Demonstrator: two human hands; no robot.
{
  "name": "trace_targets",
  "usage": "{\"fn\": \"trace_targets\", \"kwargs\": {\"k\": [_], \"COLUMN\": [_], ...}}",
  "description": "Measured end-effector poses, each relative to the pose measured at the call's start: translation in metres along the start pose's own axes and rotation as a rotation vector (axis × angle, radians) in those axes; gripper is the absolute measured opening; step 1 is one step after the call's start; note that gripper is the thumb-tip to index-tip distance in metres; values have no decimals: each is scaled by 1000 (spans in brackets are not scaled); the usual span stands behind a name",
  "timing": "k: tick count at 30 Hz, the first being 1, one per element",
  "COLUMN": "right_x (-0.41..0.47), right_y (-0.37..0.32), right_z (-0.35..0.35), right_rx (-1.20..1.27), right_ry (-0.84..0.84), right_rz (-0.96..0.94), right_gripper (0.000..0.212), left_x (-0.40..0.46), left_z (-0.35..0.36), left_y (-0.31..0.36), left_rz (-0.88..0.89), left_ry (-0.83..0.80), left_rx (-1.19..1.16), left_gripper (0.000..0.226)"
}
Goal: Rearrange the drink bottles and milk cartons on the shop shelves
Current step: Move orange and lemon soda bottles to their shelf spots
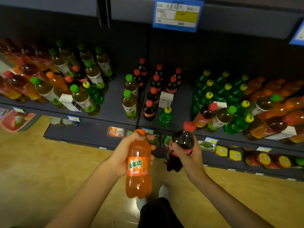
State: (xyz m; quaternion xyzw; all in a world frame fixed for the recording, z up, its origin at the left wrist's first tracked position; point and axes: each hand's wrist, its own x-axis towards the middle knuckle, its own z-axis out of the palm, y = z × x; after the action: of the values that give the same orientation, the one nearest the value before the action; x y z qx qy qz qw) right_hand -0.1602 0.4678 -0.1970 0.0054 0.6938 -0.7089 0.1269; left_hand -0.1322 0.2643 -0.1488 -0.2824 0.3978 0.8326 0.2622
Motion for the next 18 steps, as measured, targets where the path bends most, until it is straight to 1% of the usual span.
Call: {"fn": "trace_targets", "kwargs": {"k": [1, 3, 5, 8, 10, 11, 12, 15, 16, 18], "right_x": [3, 11, 19, 28, 32, 34, 35, 38, 39, 43], "right_y": [-3, -7, -6, -9, -11, -10, -9, -6, -9, -13], "right_z": [-1, -6, -13, -22, -29, -33, -38, -50, -53, -57], "right_rx": [81, 206, 266, 348, 346, 348, 361, 426, 442, 450], "right_ry": [25, 77, 108, 123, 111, 101, 97, 89, 80, 96], "right_rz": [34, 117, 190, 289, 306, 303, 305, 332, 344, 374], "right_gripper": [45, 64, 78, 93, 106, 106, 100, 59, 51, 53], "left_x": [3, 10, 16, 26, 34, 39, 43, 56, 59, 66], "left_z": [3, 11, 20, 28, 29, 28, 27, 27, 27, 29], "left_y": [0, 2, 4, 3, -1, -3, -5, -14, -16, -16], "left_rz": [7, 25, 40, 69, 94, 106, 115, 125, 128, 135], "left_ry": [29, 67, 91, 104, 110, 118, 133, 194, 210, 232], "left_rx": [-16, -50, -90, -145, -157, -155, -153, -159, -162, -151], "left_gripper": [31, 24, 18, 22, 21, 20, 20, 23, 25, 28]}}
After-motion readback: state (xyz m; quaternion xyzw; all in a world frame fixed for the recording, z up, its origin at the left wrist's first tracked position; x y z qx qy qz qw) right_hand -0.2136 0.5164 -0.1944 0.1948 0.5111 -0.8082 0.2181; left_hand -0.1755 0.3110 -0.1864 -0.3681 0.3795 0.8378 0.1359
